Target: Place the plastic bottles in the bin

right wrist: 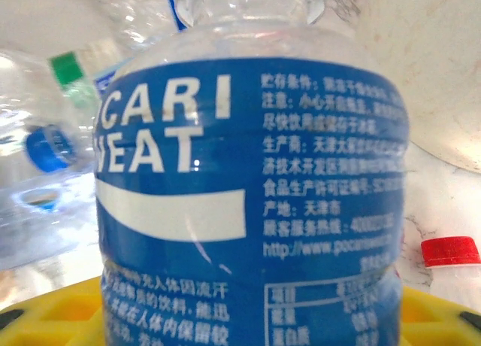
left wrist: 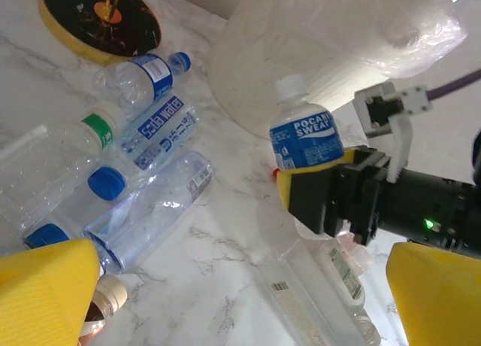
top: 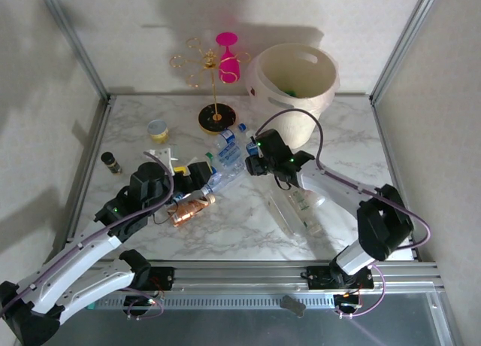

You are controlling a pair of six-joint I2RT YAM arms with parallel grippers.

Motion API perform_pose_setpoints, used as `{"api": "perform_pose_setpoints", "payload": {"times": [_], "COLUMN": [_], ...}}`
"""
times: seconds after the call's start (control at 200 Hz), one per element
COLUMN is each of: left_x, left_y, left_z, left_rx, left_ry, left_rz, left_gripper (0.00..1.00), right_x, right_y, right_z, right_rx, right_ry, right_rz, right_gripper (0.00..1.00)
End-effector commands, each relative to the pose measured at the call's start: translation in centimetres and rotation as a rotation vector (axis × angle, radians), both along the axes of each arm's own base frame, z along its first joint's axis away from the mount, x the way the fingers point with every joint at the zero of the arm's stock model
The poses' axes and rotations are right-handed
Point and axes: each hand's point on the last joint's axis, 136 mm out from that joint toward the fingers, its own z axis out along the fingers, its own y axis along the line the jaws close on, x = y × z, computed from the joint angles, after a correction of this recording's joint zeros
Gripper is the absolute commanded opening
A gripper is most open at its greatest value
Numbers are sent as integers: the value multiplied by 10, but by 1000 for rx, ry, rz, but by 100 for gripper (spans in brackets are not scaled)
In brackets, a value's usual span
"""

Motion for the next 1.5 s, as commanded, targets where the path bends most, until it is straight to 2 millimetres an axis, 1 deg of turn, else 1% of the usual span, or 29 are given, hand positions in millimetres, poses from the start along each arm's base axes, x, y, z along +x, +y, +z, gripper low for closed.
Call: {"api": "perform_pose_setpoints", "payload": {"times": [0.0,0.085,0.22,0.305,0.386,0.416,0.431,0.576,0.591,0.636,0.716,0.726,0.741,0.796,0.881,0.951,1.116,1.131,1.137,1.172,1.227,1.237,1.267,1.397,1.492], "left_x": [-1,0,2,3,5,6,6,11,12,13,15,15,15,17,20,22,31,31,31,33,35,36,37,39,41], "left_y": [4,5,5,3,-1,-2,-3,-8,-9,-9,-11,-12,-13,-15,-17,-18,-23,-24,-25,-27,-31,-31,-32,-36,-35], "left_z": [19,37,67,84,98,103,104,123,123,128,129,129,128,126,122,123,121,120,120,119,115,115,113,105,98], "left_rx": [40,40,39,28,19,17,15,11,11,6,-4,-3,-2,0,10,17,29,29,27,26,25,24,23,13,18], "left_ry": [-38,-75,-132,-167,-193,-202,-207,-242,-243,-253,-258,-257,-256,-253,-246,-252,-250,-248,-247,-245,-235,-234,-230,-211,-203], "left_rz": [1,2,2,-8,-18,-24,-27,-36,-36,-36,-38,-39,-40,-44,-49,-46,-48,-51,-53,-59,-66,-64,-65,-69,-61], "left_gripper": [98,98,97,97,97,97,97,97,97,98,98,98,98,98,98,98,98,98,98,98,98,98,98,98,98], "right_x": [-18,-27,-35,-31,-23,-21,-14,21,25,38,62,65,69,86,111,129,178,183,185,195,208,209,215,226,230], "right_y": [2,4,3,1,-4,-3,-11,-33,-34,-41,-58,-59,-62,-75,-91,-100,-114,-116,-116,-118,-118,-119,-117,-108,-103], "right_z": [29,58,109,141,168,178,183,223,224,235,249,248,253,261,265,266,258,254,250,244,233,234,226,201,173], "right_rx": [70,144,236,264,287,299,302,357,359,369,383,383,388,396,401,392,348,344,340,333,318,318,312,327,322], "right_ry": [-19,-59,-145,-199,-242,-255,-266,-313,-309,-324,-344,-341,-351,-364,-372,-378,-364,-357,-349,-334,-308,-308,-290,-237,-183], "right_rz": [40,72,100,95,82,82,56,-29,-36,-69,-132,-140,-151,-195,-253,-288,-334,-339,-342,-352,-359,-360,-361,-344,-341], "right_gripper": [56,56,56,56,56,55,55,54,54,54,53,53,53,53,53,53,53,53,53,53,53,53,52,52,52]}}
